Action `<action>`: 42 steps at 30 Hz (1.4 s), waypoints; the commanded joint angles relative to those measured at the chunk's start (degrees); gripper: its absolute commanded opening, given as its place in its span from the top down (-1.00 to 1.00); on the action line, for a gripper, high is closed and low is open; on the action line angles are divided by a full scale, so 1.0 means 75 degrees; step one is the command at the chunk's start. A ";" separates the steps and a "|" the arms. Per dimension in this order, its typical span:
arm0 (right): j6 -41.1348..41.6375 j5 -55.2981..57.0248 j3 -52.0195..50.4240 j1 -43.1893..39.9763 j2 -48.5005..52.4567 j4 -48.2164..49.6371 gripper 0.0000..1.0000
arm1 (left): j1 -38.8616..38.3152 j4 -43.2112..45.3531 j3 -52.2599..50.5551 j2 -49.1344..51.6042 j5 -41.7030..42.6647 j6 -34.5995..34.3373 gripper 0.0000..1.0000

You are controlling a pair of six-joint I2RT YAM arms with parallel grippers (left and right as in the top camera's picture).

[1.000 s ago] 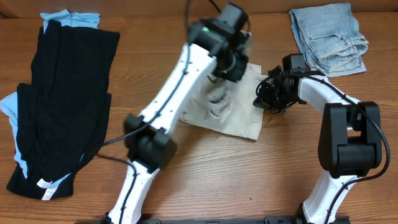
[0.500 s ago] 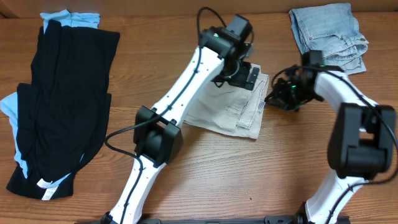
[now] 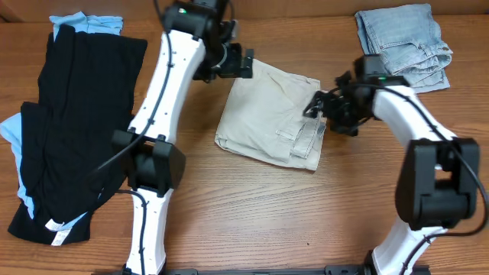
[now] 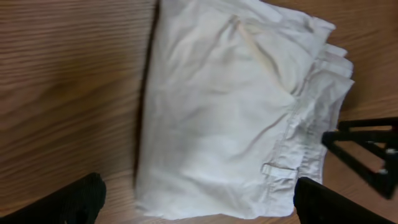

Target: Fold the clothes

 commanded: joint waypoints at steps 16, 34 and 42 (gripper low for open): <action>0.0769 0.1096 -0.0076 0.0568 0.1046 0.0507 -0.34 | 0.0128 -0.0227 0.0140 -0.0201 -0.0915 0.0326 -1.00; 0.0169 -0.0901 0.0635 0.0245 0.0481 0.0358 0.92 | 0.0128 -0.0271 -0.0242 -0.0201 -0.0927 0.0329 -1.00; 0.0181 -0.1676 0.0968 -0.0160 -0.0740 0.0286 0.92 | 0.0128 -0.0239 -0.0283 -0.0201 -0.1032 0.0326 -0.99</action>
